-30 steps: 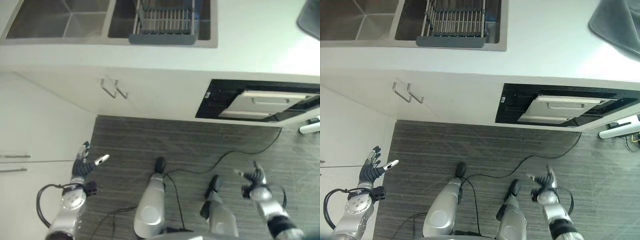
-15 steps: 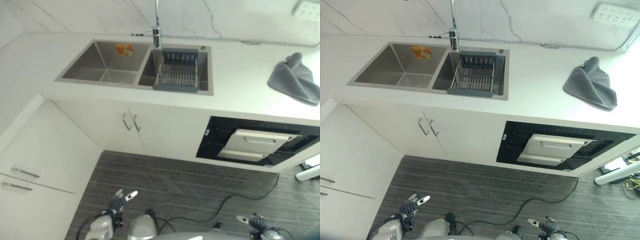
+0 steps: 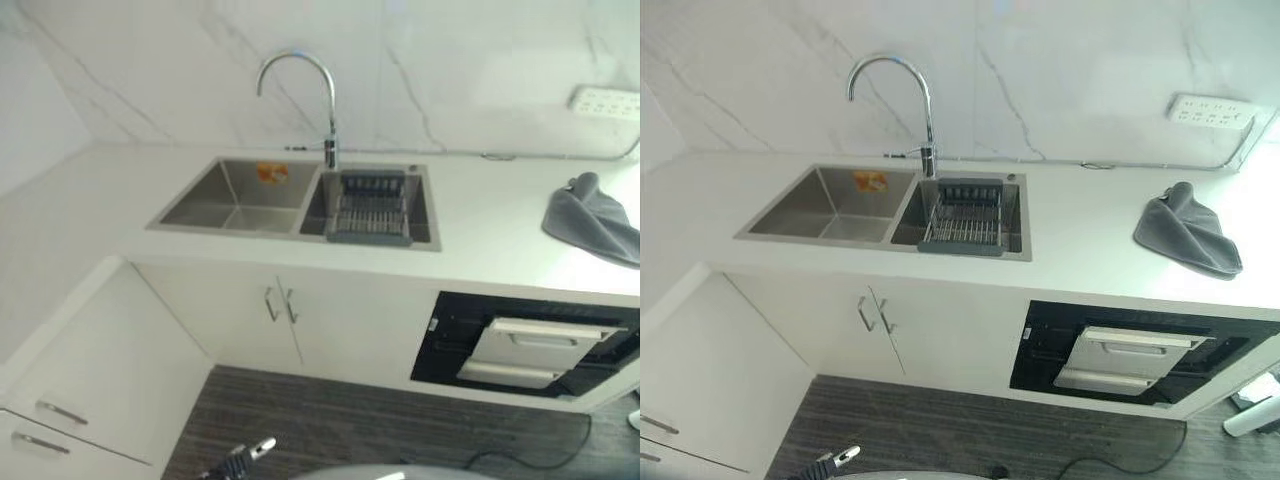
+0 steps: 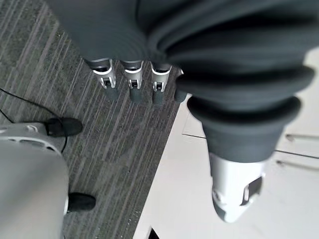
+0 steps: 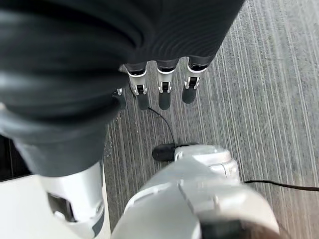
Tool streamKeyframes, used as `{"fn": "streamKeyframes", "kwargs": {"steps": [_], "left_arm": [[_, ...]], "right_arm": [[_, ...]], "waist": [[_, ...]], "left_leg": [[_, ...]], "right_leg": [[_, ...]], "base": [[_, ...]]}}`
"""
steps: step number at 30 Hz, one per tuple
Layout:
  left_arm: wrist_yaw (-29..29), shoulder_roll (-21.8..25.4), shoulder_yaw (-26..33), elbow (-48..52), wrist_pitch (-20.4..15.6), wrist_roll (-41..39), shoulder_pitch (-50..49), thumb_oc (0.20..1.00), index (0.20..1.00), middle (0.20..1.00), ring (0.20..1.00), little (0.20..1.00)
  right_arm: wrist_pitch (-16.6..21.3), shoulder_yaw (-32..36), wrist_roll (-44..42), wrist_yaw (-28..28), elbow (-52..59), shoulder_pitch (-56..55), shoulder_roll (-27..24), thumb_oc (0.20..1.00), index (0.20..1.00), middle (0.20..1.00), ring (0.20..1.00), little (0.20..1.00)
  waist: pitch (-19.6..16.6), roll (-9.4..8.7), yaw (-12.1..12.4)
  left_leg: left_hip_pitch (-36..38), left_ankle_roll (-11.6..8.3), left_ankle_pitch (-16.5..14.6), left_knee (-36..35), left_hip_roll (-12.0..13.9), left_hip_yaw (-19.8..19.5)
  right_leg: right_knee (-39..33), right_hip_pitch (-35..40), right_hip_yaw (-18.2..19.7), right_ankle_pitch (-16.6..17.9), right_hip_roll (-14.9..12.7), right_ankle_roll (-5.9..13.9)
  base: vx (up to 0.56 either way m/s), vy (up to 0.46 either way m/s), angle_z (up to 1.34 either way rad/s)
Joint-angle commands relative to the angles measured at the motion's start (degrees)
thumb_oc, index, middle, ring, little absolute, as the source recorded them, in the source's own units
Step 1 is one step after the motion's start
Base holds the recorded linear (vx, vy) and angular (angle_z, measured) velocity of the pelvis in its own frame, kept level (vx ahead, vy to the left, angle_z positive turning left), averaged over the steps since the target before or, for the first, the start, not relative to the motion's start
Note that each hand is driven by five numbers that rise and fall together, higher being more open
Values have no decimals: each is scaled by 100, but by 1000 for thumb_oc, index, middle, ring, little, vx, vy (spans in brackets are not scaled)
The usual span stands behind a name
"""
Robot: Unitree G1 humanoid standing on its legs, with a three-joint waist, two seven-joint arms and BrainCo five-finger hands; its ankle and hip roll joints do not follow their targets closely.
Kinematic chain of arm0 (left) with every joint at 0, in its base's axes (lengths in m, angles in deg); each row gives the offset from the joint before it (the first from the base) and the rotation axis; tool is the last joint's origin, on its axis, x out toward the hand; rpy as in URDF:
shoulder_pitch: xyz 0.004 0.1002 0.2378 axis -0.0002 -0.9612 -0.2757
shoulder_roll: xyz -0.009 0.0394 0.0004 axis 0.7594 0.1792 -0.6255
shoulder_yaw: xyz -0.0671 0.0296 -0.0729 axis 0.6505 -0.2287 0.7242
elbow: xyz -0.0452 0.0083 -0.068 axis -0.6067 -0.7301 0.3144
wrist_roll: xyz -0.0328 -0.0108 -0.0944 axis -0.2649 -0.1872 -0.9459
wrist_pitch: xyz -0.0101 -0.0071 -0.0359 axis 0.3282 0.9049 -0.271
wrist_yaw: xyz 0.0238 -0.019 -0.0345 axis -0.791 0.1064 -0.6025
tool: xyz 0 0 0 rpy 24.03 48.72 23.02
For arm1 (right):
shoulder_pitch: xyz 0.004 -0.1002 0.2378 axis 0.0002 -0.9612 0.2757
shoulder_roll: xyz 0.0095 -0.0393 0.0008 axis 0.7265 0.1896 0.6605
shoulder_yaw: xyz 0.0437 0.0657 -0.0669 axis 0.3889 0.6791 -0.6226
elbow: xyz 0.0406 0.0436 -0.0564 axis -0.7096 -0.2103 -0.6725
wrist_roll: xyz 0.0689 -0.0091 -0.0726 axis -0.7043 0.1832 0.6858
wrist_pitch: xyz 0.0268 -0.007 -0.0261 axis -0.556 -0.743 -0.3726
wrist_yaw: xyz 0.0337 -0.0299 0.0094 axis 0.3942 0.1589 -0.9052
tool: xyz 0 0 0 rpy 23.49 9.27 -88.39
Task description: Place the dishes in the dishwasher.
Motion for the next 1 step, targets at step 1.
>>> {"fn": "streamKeyframes", "kwargs": {"steps": [1], "left_arm": [[55, 118, 141, -203, -129, 125, 517, 1000, 1000, 1000, 1000, 1000]], "right_arm": [[15, -116, 177, -47, -266, 380, 31, 1000, 1000, 1000, 1000, 1000]], "waist": [[316, -105, -41]], "left_leg": [[-248, -18, -390, 48, 165, -130]], "right_leg": [[117, 533, -169, -847, -154, 249]], "base": [[28, -93, -5]]}}
